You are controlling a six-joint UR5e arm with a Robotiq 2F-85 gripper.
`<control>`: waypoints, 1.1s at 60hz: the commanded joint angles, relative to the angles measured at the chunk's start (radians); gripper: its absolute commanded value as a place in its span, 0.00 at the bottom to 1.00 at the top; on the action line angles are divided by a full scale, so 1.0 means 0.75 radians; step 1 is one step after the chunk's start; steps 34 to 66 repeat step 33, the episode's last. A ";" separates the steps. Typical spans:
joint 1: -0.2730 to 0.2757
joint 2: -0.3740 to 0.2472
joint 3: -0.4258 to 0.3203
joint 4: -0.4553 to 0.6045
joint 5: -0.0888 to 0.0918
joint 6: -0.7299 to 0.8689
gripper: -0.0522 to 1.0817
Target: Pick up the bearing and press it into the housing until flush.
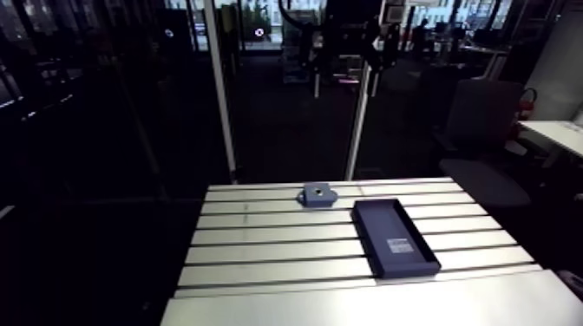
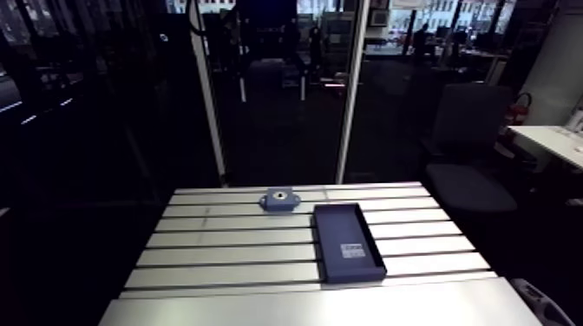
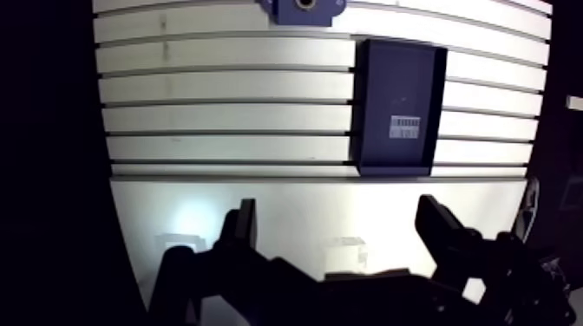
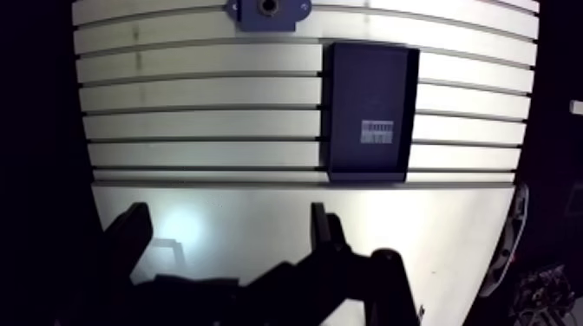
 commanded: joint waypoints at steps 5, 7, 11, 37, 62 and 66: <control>0.003 -0.001 0.000 -0.001 -0.007 0.000 0.05; 0.001 -0.001 0.006 -0.001 -0.007 0.000 0.05; 0.003 -0.001 0.007 -0.001 -0.007 0.000 0.05; 0.011 0.003 -0.003 -0.003 -0.005 0.000 0.05; 0.011 0.003 -0.003 -0.003 -0.005 0.000 0.05; 0.011 0.003 -0.003 -0.003 -0.005 0.000 0.05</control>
